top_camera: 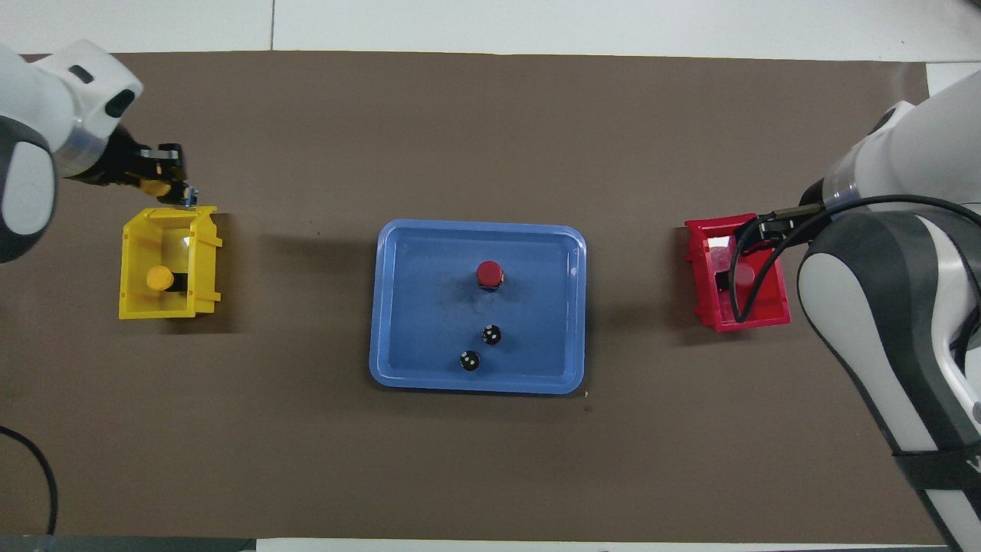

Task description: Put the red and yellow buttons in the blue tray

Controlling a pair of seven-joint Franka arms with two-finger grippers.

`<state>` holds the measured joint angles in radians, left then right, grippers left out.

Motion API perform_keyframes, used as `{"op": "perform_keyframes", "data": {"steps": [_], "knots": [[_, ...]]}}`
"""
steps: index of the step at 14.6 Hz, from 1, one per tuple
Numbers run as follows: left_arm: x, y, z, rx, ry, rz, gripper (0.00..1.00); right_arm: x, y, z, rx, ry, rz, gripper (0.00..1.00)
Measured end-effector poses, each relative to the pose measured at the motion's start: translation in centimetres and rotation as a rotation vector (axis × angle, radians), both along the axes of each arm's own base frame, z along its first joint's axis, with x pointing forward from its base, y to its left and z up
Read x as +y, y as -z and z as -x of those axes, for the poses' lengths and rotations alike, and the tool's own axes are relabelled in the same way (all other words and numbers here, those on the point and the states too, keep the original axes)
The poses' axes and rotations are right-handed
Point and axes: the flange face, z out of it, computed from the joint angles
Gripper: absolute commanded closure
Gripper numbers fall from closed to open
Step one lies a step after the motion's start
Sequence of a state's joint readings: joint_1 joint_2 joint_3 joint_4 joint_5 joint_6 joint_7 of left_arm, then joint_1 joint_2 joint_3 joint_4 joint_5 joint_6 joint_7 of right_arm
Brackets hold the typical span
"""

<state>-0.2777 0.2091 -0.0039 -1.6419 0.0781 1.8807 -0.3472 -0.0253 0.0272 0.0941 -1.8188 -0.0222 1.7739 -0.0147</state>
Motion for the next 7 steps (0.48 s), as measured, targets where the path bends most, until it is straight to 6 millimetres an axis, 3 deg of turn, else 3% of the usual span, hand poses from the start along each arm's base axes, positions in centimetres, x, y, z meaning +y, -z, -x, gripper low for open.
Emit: {"op": "perform_keyframes", "data": {"steps": [1, 3, 5, 7], "knots": [[-4.4, 0.6, 1.5, 0.010, -0.006, 0.005, 0.99, -0.8, 0.2, 0.0, 0.000, 0.002, -0.005, 0.11], [-11.1, 2.0, 4.7, 0.046, 0.013, 0.037, 0.99, -1.7, 1.4, -0.2, -0.027, 0.011, -0.029, 0.14], [-15.0, 3.7, 7.1, 0.060, 0.022, 0.058, 0.99, -1.7, 3.7, 0.1, -0.060, 0.023, -0.051, 0.18], [-17.1, 6.1, 8.7, 0.044, 0.032, 0.075, 0.99, -1.7, 6.6, 0.9, -0.079, 0.000, -0.055, 0.21]]}}
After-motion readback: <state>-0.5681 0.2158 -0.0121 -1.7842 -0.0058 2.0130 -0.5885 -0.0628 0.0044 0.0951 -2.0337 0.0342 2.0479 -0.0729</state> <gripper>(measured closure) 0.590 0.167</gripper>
